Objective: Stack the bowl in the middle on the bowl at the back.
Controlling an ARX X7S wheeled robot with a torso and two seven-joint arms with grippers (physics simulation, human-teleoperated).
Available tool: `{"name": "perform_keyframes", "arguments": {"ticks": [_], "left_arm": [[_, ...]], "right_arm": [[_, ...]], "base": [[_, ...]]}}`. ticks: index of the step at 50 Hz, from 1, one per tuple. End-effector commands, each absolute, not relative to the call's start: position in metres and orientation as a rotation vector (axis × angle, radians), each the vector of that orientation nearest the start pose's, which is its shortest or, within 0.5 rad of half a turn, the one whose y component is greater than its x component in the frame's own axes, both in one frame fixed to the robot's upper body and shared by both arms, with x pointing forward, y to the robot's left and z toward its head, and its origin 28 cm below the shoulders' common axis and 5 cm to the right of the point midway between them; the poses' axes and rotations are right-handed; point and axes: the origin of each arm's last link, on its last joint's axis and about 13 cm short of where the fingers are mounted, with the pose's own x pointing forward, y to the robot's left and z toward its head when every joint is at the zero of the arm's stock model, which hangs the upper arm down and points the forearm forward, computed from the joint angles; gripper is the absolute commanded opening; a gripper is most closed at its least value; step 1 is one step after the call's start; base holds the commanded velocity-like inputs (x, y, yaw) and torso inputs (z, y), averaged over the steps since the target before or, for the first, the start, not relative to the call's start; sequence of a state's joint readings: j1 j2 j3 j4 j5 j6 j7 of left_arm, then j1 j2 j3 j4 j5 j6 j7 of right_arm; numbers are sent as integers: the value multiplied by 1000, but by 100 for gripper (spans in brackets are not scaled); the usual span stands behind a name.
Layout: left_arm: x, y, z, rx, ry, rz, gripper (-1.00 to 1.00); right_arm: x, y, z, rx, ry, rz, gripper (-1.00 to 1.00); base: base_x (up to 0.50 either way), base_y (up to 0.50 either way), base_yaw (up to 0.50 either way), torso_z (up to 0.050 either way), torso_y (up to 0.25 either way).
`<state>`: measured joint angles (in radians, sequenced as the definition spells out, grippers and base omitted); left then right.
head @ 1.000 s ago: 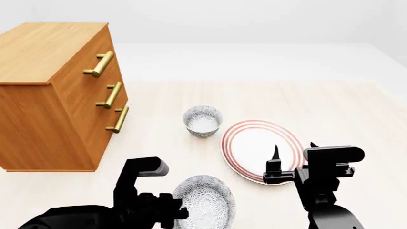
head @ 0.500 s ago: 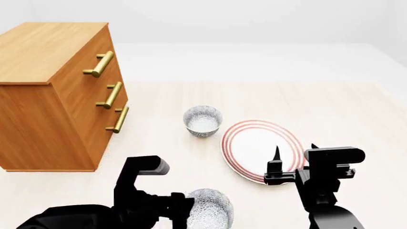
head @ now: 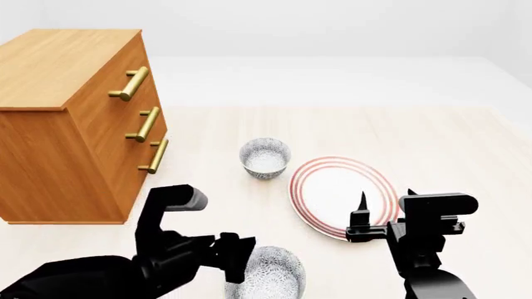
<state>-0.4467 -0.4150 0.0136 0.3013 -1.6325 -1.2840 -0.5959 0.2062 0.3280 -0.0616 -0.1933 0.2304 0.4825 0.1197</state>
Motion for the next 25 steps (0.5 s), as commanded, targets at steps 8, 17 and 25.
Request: {"name": "perform_keyframes", "arguments": {"ticks": [8, 17, 25], "left_arm": [[233, 234, 186, -363, 414, -529, 100], [263, 241, 177, -270, 123, -319, 100], [274, 247, 178, -239, -53, -150, 100]], "right_arm": [[246, -156, 79, -127, 91, -45, 100], [239, -152, 91, -174, 49, -70, 100], [237, -152, 103, -164, 2, -95, 100]], "base": [[0, 0, 0, 0, 0], [0, 0, 0, 0, 0], [0, 0, 0, 0, 0]]}}
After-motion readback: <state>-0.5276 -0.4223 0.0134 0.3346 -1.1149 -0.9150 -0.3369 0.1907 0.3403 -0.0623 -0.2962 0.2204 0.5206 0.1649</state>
